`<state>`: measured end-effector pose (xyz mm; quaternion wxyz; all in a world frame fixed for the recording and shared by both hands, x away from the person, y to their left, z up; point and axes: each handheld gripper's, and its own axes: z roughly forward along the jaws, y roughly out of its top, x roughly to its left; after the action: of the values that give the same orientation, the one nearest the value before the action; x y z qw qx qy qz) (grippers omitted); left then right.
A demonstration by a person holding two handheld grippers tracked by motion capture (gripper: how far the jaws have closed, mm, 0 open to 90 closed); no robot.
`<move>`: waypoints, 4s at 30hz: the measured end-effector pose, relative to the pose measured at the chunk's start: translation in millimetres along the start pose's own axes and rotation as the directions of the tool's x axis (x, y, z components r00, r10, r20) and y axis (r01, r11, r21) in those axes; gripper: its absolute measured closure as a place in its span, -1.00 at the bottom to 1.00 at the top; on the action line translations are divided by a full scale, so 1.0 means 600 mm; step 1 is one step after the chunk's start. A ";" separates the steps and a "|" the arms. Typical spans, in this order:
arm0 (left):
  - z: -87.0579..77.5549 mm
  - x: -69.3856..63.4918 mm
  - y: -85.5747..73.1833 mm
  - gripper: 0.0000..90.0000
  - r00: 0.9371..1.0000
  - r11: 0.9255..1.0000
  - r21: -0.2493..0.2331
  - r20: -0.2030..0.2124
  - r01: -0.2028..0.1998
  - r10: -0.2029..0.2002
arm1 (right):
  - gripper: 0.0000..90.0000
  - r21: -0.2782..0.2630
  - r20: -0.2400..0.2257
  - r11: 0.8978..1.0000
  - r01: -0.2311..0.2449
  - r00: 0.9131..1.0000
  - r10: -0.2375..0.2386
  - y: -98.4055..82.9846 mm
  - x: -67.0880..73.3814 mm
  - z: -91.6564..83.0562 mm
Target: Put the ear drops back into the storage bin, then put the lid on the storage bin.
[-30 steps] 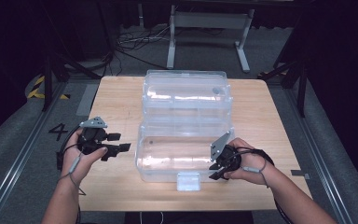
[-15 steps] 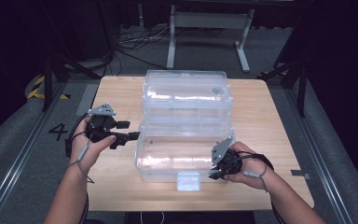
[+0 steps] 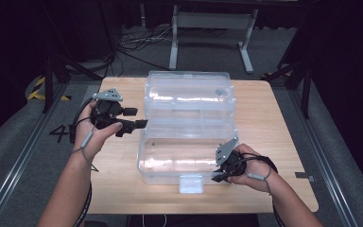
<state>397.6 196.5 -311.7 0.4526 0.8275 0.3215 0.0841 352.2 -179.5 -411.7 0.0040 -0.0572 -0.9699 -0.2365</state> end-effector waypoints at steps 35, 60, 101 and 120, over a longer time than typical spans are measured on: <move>0.142 -0.037 0.172 -0.23 0.980 0.971 0.136 0.052 -0.196 0.190 | 0.80 -0.031 -0.018 0.999 0.015 1.000 -0.016 -0.008 -0.003 0.001; 0.219 -0.031 0.185 0.32 0.949 0.907 0.288 0.174 -0.306 0.264 | 0.80 -0.050 -0.019 0.999 -0.015 1.000 0.014 -0.008 -0.001 0.002; 0.200 -0.072 0.195 0.90 0.909 0.806 0.424 0.243 -0.413 0.338 | 0.79 -0.047 -0.034 0.999 -0.009 0.999 0.007 -0.010 -0.003 0.004; 0.185 -0.113 0.190 0.94 0.868 0.735 0.464 0.313 -0.495 0.386 | 0.79 -0.049 -0.027 0.999 0.002 1.000 -0.003 -0.010 -0.001 0.004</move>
<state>444.3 34.2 -274.1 0.2025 0.9759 0.0797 0.0155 352.2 -184.0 -416.8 0.0155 -0.0529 -0.9638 -0.2608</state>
